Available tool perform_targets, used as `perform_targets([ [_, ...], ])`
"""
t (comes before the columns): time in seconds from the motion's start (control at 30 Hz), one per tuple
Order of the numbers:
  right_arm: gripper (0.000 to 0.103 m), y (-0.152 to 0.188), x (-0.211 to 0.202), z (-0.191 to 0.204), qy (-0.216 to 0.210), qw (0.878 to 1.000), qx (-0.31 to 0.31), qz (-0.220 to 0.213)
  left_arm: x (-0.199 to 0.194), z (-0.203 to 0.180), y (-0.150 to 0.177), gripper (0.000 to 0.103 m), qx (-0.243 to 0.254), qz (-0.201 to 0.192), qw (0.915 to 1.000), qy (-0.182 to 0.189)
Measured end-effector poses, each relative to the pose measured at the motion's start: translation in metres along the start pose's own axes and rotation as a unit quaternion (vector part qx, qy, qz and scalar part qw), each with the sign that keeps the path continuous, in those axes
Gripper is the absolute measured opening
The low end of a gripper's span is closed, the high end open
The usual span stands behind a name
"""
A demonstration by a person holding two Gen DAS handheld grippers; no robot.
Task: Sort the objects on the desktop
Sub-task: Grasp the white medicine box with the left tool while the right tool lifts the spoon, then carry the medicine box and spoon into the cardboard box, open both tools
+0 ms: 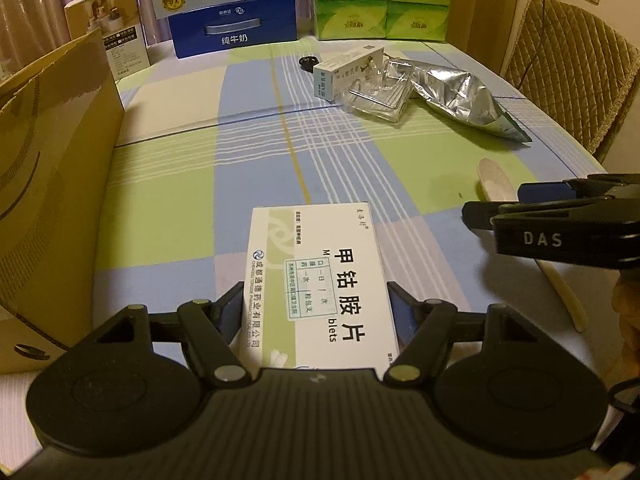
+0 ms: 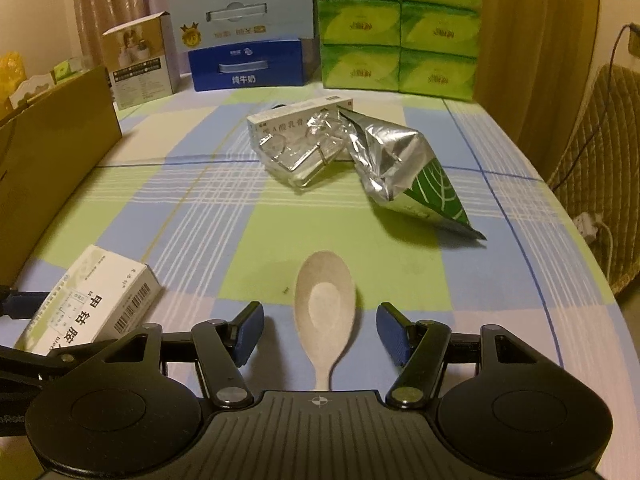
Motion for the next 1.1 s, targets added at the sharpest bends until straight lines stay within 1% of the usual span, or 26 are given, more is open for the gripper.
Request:
perform_targets([
  [0.1, 0.058, 0.001, 0.003, 0.002, 0.010, 1.000, -0.004, -0.009, 0.001, 0.000, 0.002, 0.073, -0.005, -0.007, 1.0000, -0.002],
  [0.17, 0.050, 0.001, 0.004, 0.003, 0.014, 1.000, -0.005, -0.014, 0.001, 0.001, 0.002, 0.073, -0.007, -0.007, 0.9999, 0.000],
  [0.3, 0.043, 0.000, 0.004, 0.001, 0.020, 1.000, -0.003, -0.017, 0.001, 0.002, 0.002, 0.073, -0.009, -0.007, 0.9999, 0.001],
  [0.33, 0.039, 0.000, 0.003, 0.002, 0.020, 1.000, -0.003, -0.017, 0.001, 0.002, 0.001, 0.073, -0.010, -0.007, 0.9999, 0.001],
  [0.37, 0.032, 0.000, 0.003, 0.002, 0.021, 1.000, -0.005, -0.018, 0.001, 0.002, 0.001, 0.073, -0.011, -0.006, 0.9999, 0.001],
  [0.4, 0.030, 0.000, 0.003, 0.003, 0.020, 1.000, -0.007, -0.018, 0.001, 0.002, 0.001, 0.073, -0.011, -0.006, 0.9999, 0.001],
  [0.53, 0.030, 0.001, 0.002, 0.004, 0.017, 1.000, -0.005, -0.017, 0.002, 0.002, 0.000, 0.073, -0.011, -0.005, 0.9999, 0.001],
  [0.6, 0.030, 0.001, 0.001, 0.004, 0.014, 1.000, -0.005, -0.017, 0.002, 0.001, -0.001, 0.068, -0.010, -0.005, 0.9999, 0.003],
  [0.77, 0.030, 0.003, -0.002, 0.004, 0.007, 1.000, 0.002, -0.017, 0.003, 0.002, -0.003, 0.068, -0.009, -0.004, 0.9999, 0.006],
  [0.87, 0.030, 0.004, -0.003, 0.003, 0.005, 1.000, 0.009, -0.017, 0.002, 0.002, -0.003, 0.067, -0.008, -0.008, 0.9999, 0.000],
  [1.1, 0.030, 0.000, -0.017, -0.002, 0.001, 0.999, 0.023, -0.029, -0.012, 0.001, -0.009, 0.067, -0.009, -0.020, 0.9998, 0.004],
])
Point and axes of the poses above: each gripper's, at about its wrist camera, not at the fingertips, and x roughly the way its jaws point, z to its left, y to its underside, the point moved 2 cm from there along x, roughly the way its jaws point, and after that the axes turned 10 degrees about -x, right-handed, at the moved point
